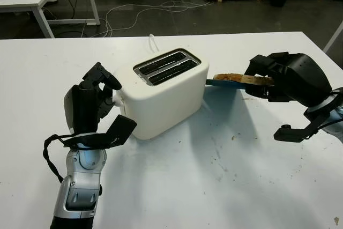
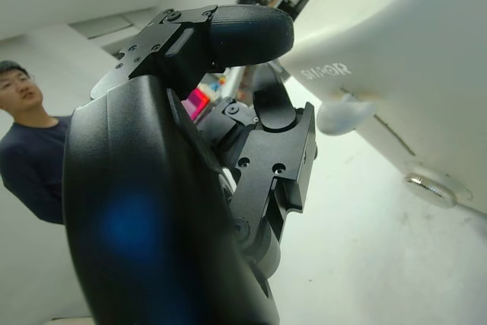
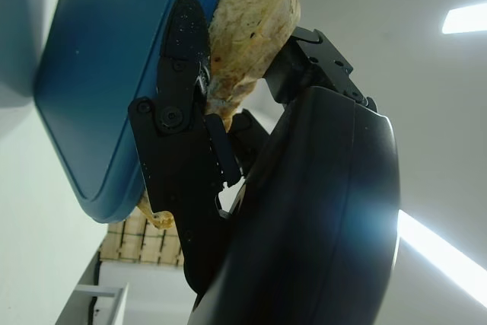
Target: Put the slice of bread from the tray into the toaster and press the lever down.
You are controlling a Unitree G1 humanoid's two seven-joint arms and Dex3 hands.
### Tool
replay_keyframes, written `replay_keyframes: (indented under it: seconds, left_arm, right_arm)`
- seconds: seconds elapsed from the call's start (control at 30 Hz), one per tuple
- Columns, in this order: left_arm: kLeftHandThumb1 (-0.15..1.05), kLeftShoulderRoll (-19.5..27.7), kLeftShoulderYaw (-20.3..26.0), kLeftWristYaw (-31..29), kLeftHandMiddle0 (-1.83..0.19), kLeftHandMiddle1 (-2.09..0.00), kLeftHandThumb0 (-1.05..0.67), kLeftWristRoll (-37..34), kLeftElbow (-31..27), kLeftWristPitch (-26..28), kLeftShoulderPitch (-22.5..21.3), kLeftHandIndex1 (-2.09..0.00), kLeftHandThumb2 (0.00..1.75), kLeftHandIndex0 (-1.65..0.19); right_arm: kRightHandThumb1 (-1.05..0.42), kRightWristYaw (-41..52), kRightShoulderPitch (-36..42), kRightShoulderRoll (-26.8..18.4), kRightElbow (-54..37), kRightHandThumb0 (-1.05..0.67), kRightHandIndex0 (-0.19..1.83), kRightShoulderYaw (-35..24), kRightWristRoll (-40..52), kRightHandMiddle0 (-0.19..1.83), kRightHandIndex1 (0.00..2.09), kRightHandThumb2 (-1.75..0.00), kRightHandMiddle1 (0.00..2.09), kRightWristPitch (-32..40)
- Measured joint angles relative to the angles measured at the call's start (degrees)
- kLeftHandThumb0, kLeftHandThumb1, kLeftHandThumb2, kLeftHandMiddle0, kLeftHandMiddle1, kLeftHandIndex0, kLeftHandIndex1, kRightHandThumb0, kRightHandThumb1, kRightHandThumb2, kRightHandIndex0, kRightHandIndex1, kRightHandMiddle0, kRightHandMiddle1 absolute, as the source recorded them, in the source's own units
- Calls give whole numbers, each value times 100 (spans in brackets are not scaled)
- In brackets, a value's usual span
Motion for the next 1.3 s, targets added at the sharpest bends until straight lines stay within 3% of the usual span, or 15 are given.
replay_keyframes:
  seconds: [0.33, 0.53, 0.73, 0.93, 1.1, 1.13, 1.2, 1.3]
  left_arm:
    - [92, 0, 26, 7, -101, -175, 10, -8, 0, 0, 33, -175, 57, -62]
    - [92, -1, 26, 28, -102, -175, 10, -10, 0, -1, 50, -175, 57, -62]
    - [92, -35, 24, 46, -101, -175, 9, -12, -3, -2, 61, -175, 57, -61]
    - [92, -62, 20, 53, -104, -175, 11, -12, -3, -11, 63, -175, 57, -61]
    - [92, -62, 13, 61, -102, -175, 12, -9, -3, -11, 63, -175, 57, -60]
    - [92, -62, 13, 62, -102, -175, 12, -9, -3, -11, 63, -175, 57, -60]
    - [92, -62, 12, 84, -102, -175, 12, -9, -2, -11, 63, -175, 57, -60]
    - [92, -62, 13, 120, -102, -175, 10, -2, 2, -15, 63, -175, 57, -60]
  right_arm:
    - [-92, 342, -12, 21, 353, -47, 87, 616, -494, 57, 175, -52, 175, -2]
    - [-92, 1356, 3, 187, 857, -54, 85, 988, -269, 58, 175, -43, 173, 9]
    - [-92, 2064, 18, 469, 1253, -53, 78, 1241, -139, 63, 169, -55, 148, 278]
    - [-92, 2312, -9, 622, 1427, -52, 76, 1280, 78, 54, 174, -52, 172, 527]
    - [-92, 2768, -114, 670, 1411, -58, 86, 1330, 274, 78, 111, -53, 86, 768]
    - [-92, 2844, -124, 671, 1384, -58, 89, 1354, 293, 82, 107, -54, 78, 821]
    - [-92, 2935, -151, 671, 1355, -58, 86, 1353, 341, 80, 117, -56, 86, 873]
    - [-92, 3057, -153, 671, 1355, -58, 87, 1332, 515, 80, 100, -58, 73, 920]
